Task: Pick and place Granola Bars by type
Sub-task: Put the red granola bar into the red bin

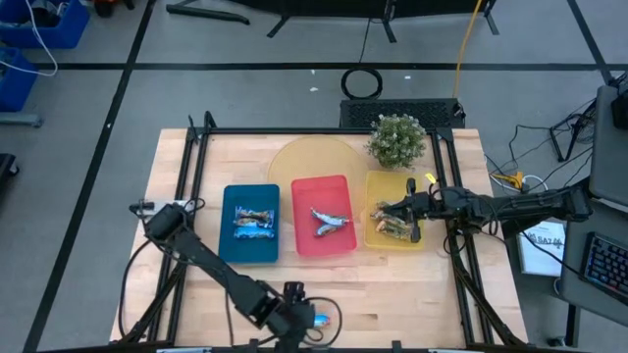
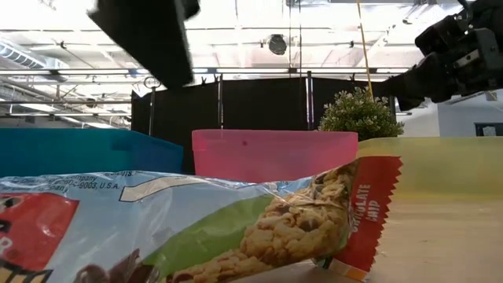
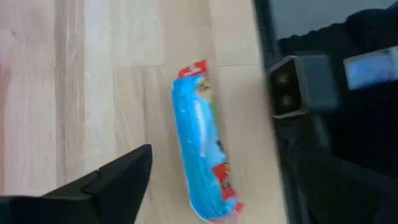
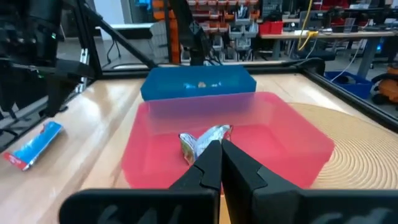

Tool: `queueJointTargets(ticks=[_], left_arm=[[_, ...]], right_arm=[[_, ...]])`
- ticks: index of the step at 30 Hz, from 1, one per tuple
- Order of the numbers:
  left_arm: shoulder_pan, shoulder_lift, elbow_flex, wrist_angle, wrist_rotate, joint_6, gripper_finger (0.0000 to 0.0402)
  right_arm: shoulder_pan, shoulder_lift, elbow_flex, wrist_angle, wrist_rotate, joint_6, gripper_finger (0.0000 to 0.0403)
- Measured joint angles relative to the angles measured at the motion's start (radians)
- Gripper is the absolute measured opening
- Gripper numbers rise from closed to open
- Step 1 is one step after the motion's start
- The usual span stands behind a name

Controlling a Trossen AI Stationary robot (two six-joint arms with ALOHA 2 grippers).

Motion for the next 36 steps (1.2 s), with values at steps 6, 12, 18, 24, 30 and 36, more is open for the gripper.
queueJointTargets(ticks=[6, 12, 18, 24, 30, 36], left_arm=[[0.029, 0.072, -0.001, -0.006, 0.062, 0.028, 0.0393], [0.047, 0.127, -0.001, -0.003, 0.068, 0.022, 0.0377], [0.049, 0.138, 0.001, -0.004, 0.065, 0.009, 0.0341], [0.05, 0.139, 0.0, -0.013, 0.052, 0.009, 0.0242], [0.054, 0.141, 0.0, -0.004, 0.055, 0.051, 0.0094], [0.057, 0.097, -0.005, -0.052, 0.05, 0.068, 0.0026]], right_arm=[[0.0, 0.0, -0.002, -0.003, 0.001, -0.021, 0.0], [0.0, 0.0, -0.003, -0.001, 0.001, -0.027, 0.0], [0.0, 0.0, -0.004, 0.038, 0.001, -0.027, 0.0], [0.0, 0.0, -0.004, 0.051, 0.001, -0.027, 0.0], [0.0, 0.0, -0.005, 0.05, 0.001, -0.027, 0.0], [0.0, 0.001, -0.006, 0.05, 0.001, -0.017, 0.0]])
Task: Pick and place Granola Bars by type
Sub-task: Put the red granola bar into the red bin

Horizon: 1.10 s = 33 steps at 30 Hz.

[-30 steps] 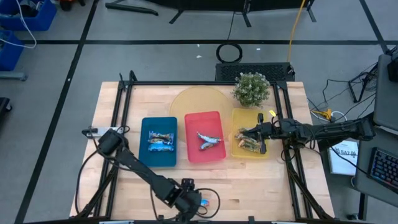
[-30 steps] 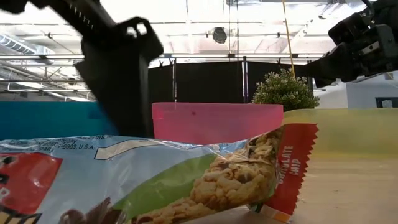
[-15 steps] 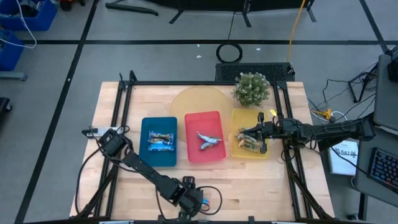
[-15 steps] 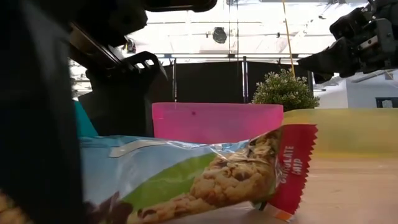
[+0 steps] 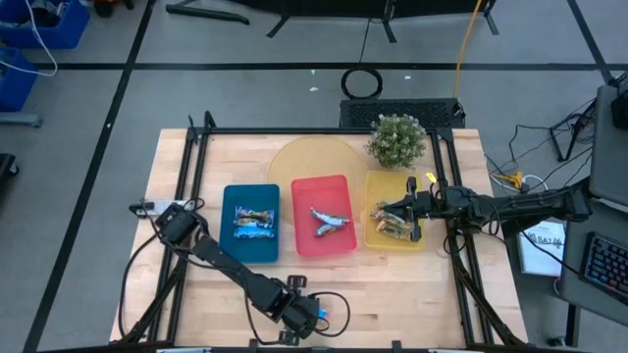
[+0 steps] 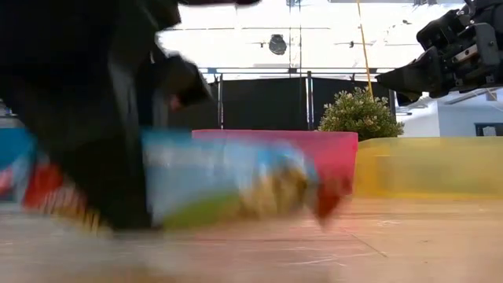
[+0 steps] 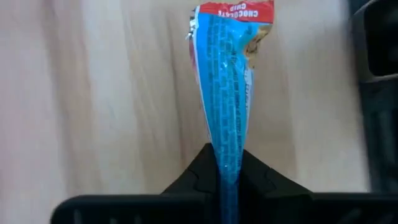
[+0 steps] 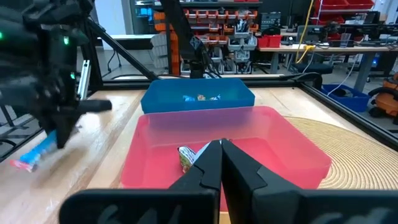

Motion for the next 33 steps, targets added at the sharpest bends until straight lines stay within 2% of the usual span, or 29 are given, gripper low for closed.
queueJointTargets(ticks=[3, 6, 10, 13, 16, 19, 22, 26, 30, 33], left_arm=[[-0.018, -0.061, 0.001, 0.002, -0.061, 0.067, 0.0048], [-0.049, -0.136, 0.002, -0.062, -0.145, 0.144, 0.0059], [-0.084, -0.271, -0.004, -0.145, -0.26, 0.187, 0.0038], [-0.106, -0.394, -0.073, -0.142, -0.361, 0.202, 0.0024], [-0.128, -0.532, -0.197, -0.103, -0.446, 0.205, 0.0024], [-0.148, -0.69, -0.376, 0.031, -0.526, 0.224, 0.0034], [-0.148, -0.843, -0.598, 0.218, -0.541, 0.265, 0.0047], [-0.116, -1.022, -0.925, 0.585, -0.446, 0.333, 0.0029], [-0.068, -1.128, -1.195, 0.984, -0.379, 0.395, 0.0022], [-0.017, -1.184, -1.295, 1.071, -0.397, 0.343, 0.0023]], right_arm=[[0.0, 0.0, 0.0, -0.001, 0.0, 0.002, 0.0], [0.0, 0.0, 0.0, -0.002, 0.0, 0.01, 0.0], [0.0, 0.0, 0.0, -0.002, 0.0, 0.023, 0.0], [0.0, 0.0, 0.0, -0.002, 0.0, 0.024, 0.0], [0.0, 0.0, 0.0, -0.002, 0.0, 0.024, 0.0], [0.0, 0.0, 0.0, -0.001, 0.0, 0.024, 0.0], [0.0, 0.0, 0.0, -0.001, 0.0, 0.023, 0.0], [0.0, 0.0, 0.0, 0.0, 0.0, 0.022, 0.0], [0.0, 0.0, 0.0, 0.001, 0.0, 0.022, 0.0], [0.0, 0.001, 0.0, 0.005, 0.0, 0.022, 0.0]])
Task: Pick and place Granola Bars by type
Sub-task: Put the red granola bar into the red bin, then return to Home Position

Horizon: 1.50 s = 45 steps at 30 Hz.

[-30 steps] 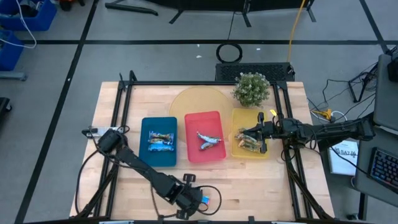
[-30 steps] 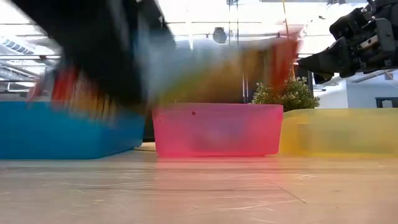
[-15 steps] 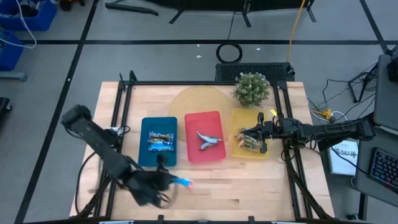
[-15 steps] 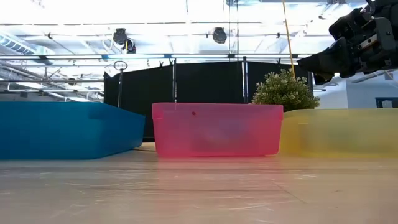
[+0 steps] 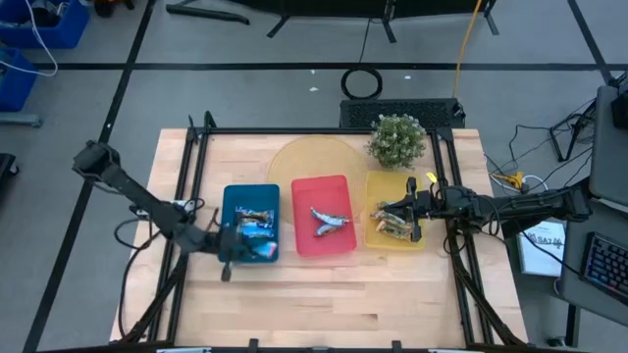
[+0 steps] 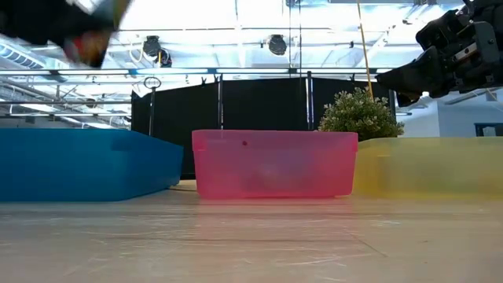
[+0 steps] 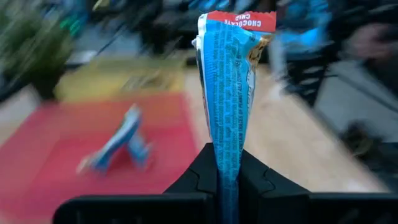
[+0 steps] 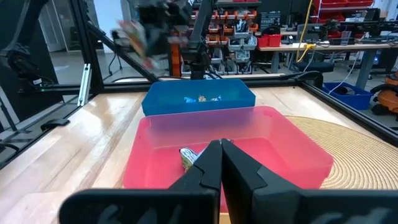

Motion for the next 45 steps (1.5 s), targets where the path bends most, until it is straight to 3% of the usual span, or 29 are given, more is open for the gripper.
queueJointTargets(ticks=[5, 10, 19, 23, 28, 31, 40, 45], left_arm=[[0.107, -0.01, -0.027, -0.049, -0.052, -0.198, 0.0031], [0.204, 0.088, 0.131, -0.164, -0.007, -0.253, 0.0022], [0.329, 0.554, 0.66, -0.594, 0.102, -0.128, 0.0028], [0.372, 0.738, 0.79, -0.644, 0.197, -0.063, 0.0028], [0.416, 0.87, 0.874, -0.666, 0.273, -0.027, 0.0021], [0.434, 0.893, 0.886, -0.67, 0.3, -0.043, 0.004], [0.43, 0.839, 0.888, -0.693, 0.337, -0.017, 0.0187], [0.387, 0.728, 0.887, -0.761, 0.327, 0.071, 0.021]], right_arm=[[0.0, 0.001, 0.0, 0.003, 0.0, -0.005, 0.0], [0.0, 0.004, 0.0, 0.016, 0.0, -0.02, 0.0], [0.0, 0.012, 0.0, 0.041, 0.0, -0.036, 0.0], [0.0, 0.016, 0.0, 0.04, 0.0, -0.056, 0.0], [0.0, 0.022, 0.0, 0.029, 0.0, -0.064, 0.0], [0.0, 0.023, 0.0, 0.024, 0.0, -0.075, 0.0], [0.0, 0.023, 0.0, 0.025, 0.0, -0.077, 0.0], [0.0, 0.023, 0.0, 0.029, 0.0, -0.077, 0.0]])
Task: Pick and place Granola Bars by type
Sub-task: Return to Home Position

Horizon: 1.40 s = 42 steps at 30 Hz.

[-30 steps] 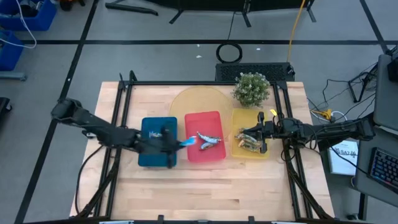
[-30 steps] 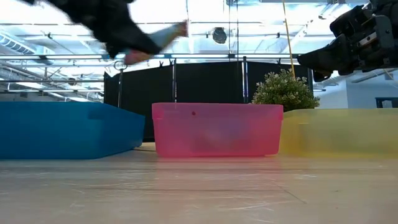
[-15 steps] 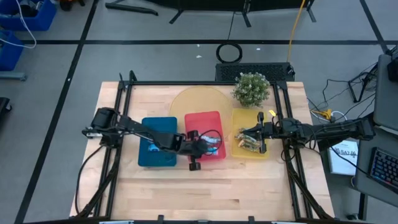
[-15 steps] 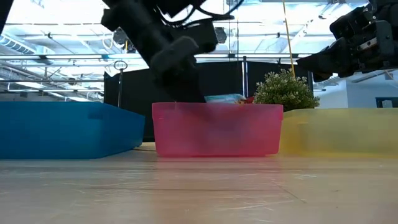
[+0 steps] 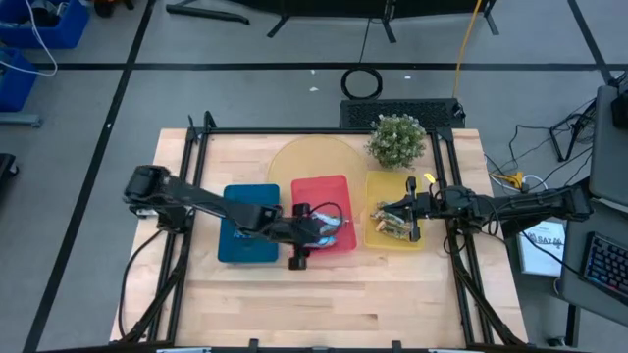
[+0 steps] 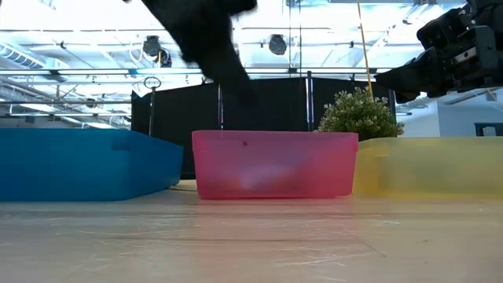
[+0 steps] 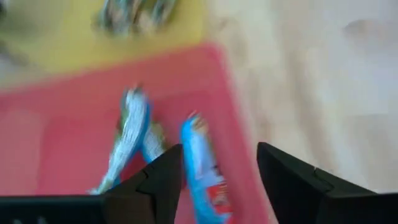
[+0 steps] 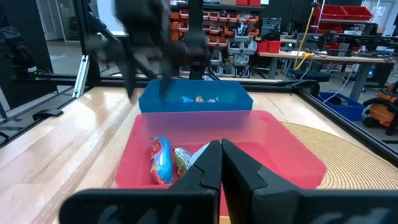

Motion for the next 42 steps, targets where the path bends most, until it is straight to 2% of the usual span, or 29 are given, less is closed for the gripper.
queueJointTargets(ticks=[4, 8, 10, 11, 15, 20, 24, 28, 34, 42], left_arm=[[-0.093, -0.147, -0.008, -0.07, -0.031, 0.064, 0.0162], [-0.196, -0.318, -0.063, -0.157, -0.117, 0.124, 0.0073], [-0.232, -0.417, -0.128, -0.158, -0.15, 0.149, 0.0024], [-0.241, -0.476, -0.174, -0.146, -0.16, 0.15, 0.0013], [-0.216, -0.726, -0.42, 0.046, -0.184, 0.177, 0.0012], [-0.109, -0.992, -0.713, 0.36, -0.051, 0.228, 0.0005], [-0.08, -1.18, -0.861, 0.412, -0.035, 0.205, 0.0004], [-0.08, -1.307, -0.948, 0.413, -0.039, 0.19, 0.0003], [-0.08, -1.423, -1.016, 0.323, -0.126, 0.188, 0.0003], [-0.099, -1.534, -1.025, 0.228, -0.167, 0.182, 0.0002]], right_arm=[[0.0, 0.0, 0.0, 0.0, 0.0, 0.0, 0.0], [0.0, 0.001, 0.0, 0.009, 0.0, 0.011, 0.0], [0.0, 0.001, 0.0, 0.019, 0.0, 0.011, 0.0], [0.0, 0.001, 0.0, 0.028, 0.0, 0.011, 0.0], [0.0, 0.001, 0.0, 0.047, 0.0, -0.005, 0.0], [0.0, 0.002, 0.0, 0.089, -0.025, -0.003, 0.0], [0.0, -0.001, 0.0, 0.141, -0.029, -0.026, 0.0], [0.0, -0.001, 0.0, 0.122, -0.029, -0.055, 0.0], [0.0, -0.005, 0.0, 0.144, -0.03, -0.094, 0.0], [0.0, -0.021, 0.0, 0.136, -0.08, -0.082, 0.0]])
